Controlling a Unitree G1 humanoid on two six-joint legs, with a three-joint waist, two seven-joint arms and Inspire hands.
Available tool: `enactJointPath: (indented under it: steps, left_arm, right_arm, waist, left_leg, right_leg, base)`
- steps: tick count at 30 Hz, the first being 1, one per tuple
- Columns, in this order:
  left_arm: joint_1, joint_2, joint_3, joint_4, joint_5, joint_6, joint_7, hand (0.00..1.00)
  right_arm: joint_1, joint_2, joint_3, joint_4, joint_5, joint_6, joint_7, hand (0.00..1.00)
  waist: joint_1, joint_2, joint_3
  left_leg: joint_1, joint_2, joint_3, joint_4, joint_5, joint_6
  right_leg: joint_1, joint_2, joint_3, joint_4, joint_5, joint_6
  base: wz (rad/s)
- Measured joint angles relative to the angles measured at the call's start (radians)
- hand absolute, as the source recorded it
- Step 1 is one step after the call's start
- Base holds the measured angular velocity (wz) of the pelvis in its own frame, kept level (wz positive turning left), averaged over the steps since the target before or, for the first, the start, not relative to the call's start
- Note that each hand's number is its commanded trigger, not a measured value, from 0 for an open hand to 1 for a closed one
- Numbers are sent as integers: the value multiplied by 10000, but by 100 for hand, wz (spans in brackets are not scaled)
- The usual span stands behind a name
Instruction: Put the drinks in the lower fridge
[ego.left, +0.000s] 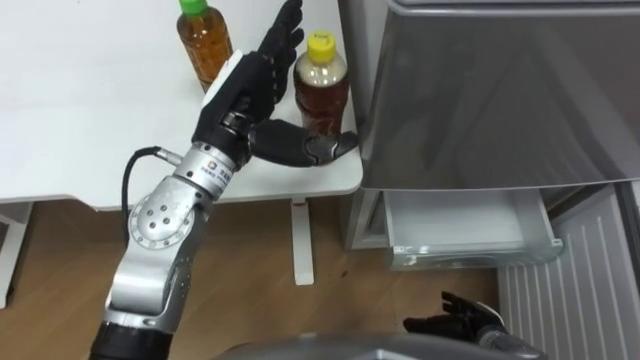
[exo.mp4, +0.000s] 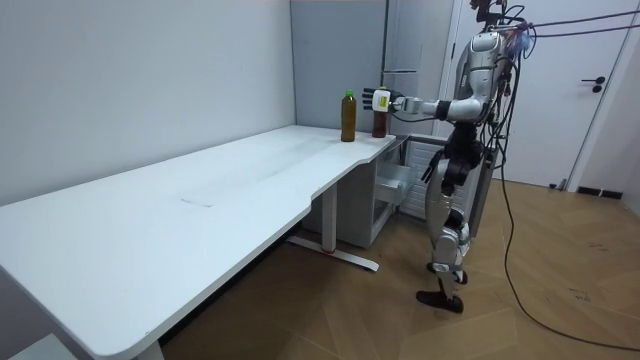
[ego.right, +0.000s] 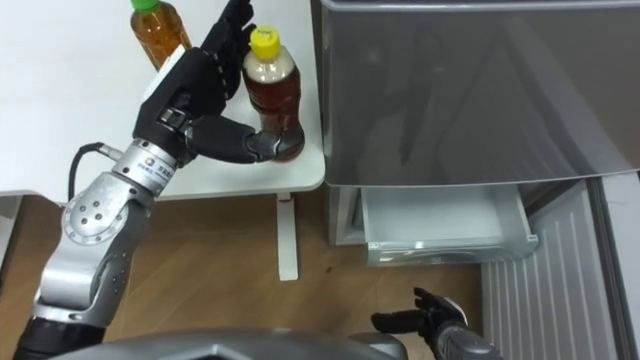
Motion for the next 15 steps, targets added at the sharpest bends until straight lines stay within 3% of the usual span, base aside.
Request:
enactJointPath:
  steps: [15]
  left_arm:
    - [-1,2,5,229,-2,0,-11,0]
  right_arm:
    - [-3,-6,-22,-38,-6,-1,15,0]
  waist:
    - [23,11,34]
  left_leg:
    - [-16,30,41,-26,-2,1]
  right_leg:
    - [-111,34,119,99,-3,-4]
  base:
    - [0]
